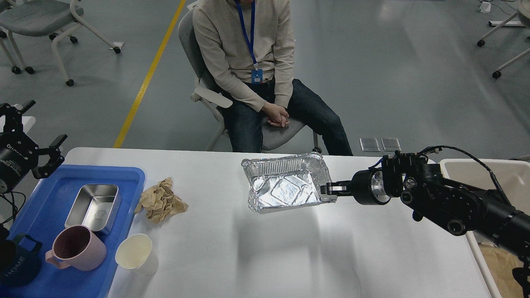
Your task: Tidy desktop
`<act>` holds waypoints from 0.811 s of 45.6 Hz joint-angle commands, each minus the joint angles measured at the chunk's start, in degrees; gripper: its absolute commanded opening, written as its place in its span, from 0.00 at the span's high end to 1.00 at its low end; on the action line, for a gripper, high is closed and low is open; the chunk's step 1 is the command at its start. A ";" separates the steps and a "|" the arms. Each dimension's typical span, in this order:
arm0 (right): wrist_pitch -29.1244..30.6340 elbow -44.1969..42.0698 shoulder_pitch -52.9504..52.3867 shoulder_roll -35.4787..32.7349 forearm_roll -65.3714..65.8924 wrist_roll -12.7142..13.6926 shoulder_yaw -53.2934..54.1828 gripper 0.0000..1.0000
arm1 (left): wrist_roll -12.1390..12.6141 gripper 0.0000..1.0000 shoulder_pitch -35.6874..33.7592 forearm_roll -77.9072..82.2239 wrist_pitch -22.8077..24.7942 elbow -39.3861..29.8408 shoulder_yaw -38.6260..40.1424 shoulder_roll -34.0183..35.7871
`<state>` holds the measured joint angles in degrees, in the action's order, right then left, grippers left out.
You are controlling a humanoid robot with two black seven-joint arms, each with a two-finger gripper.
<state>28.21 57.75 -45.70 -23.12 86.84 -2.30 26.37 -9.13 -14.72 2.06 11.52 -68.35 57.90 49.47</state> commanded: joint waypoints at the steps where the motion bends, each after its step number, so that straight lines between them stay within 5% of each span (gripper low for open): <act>1: 0.00 -0.01 -0.09 0.09 0.00 0.02 0.00 1.00 | -0.09 0.04 3.82 -0.04 -1.15 -6.09 -1.82 3.69; 25: 0.00 -0.10 -0.09 0.09 0.09 -0.07 0.00 1.00 | 0.52 0.04 7.25 0.22 -7.39 -9.26 -7.53 13.54; 29: 0.00 -0.10 0.09 0.00 0.09 -0.07 0.00 1.00 | 3.15 0.04 7.16 0.48 -7.04 -9.26 -7.54 13.72; 37: 0.00 -0.10 0.26 -0.17 0.09 -0.07 0.08 1.00 | 13.78 0.04 6.72 0.92 -6.87 -9.35 -6.92 14.42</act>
<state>28.21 57.65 -45.59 -23.23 86.93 -2.38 26.37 -1.62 -7.71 2.62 4.48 -77.64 50.57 63.38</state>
